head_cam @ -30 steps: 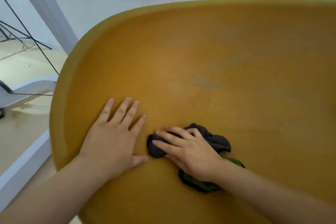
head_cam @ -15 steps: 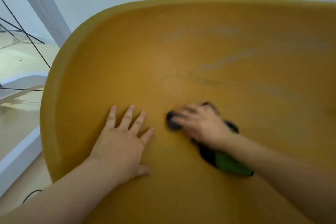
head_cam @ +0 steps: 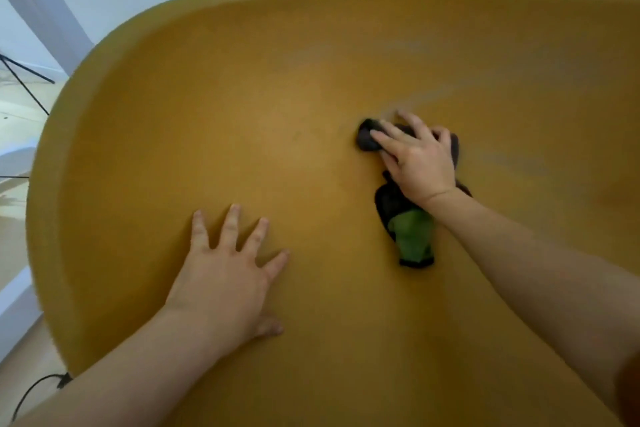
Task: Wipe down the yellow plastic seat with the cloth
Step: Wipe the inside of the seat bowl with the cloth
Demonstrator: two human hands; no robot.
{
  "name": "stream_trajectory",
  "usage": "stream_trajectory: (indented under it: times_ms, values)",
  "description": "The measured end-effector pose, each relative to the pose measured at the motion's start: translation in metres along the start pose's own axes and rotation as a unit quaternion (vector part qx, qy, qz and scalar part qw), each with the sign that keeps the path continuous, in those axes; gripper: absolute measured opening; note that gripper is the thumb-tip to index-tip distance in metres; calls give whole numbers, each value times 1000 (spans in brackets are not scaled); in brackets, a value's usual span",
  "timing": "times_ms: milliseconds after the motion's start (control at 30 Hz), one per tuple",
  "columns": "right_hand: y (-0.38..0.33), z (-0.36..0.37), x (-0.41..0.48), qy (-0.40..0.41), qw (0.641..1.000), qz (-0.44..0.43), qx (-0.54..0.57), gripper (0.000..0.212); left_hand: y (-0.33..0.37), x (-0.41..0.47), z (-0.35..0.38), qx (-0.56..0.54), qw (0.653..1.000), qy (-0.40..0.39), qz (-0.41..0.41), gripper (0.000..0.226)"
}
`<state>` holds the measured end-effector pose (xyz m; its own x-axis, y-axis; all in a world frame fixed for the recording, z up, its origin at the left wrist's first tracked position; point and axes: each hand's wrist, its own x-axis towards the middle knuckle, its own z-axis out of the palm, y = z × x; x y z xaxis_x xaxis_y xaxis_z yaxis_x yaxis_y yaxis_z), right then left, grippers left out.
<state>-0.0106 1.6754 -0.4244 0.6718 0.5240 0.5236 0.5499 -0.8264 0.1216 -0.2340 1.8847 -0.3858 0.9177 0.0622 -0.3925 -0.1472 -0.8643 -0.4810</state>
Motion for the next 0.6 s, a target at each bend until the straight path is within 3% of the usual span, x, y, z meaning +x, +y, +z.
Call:
stream_trajectory:
  times_ms: [67, 100, 167, 233, 267, 333, 367, 433, 500, 533, 600]
  values:
    - [-19, 3, 1, 7, 987, 142, 74, 31, -1, 1, 3, -3, 1000, 4, 4, 90]
    - [-49, 5, -7, 4, 980, 159, 118, 30, 0, 2, 4, -8, 1000, 9, 0, 89]
    - [-113, 1, -38, -3, 978, 76, 194, 30, 1, 2, 5, -9, 1000, 11, -6, 89]
    - [-142, -14, -76, -67, 965, -48, 251, 34, 7, 2, 4, -25, 1000, 14, -6, 89]
    - [-134, -22, -86, -104, 956, -98, 255, 35, 11, 3, 4, -38, 999, 15, 0, 88]
    - [-87, -23, -89, -136, 963, -168, 159, 38, 19, 2, 4, -62, 998, 11, 12, 84]
    - [-58, -20, -85, -157, 972, -139, 110, 39, 22, 2, 5, -71, 997, 13, 10, 84]
    - [-10, -20, -73, -202, 978, 21, 55, 43, 25, 3, 6, -88, 996, 27, -7, 90]
    - [-17, -24, -73, -241, 954, 152, 97, 49, 27, 5, 6, -115, 992, 39, -28, 99]
    - [-39, -27, -78, -263, 943, 164, 124, 52, 29, 7, 5, -134, 989, 43, -39, 105]
    - [-88, -40, -101, -299, 934, 97, 172, 58, 36, 10, 1, -184, 980, 50, -49, 113]
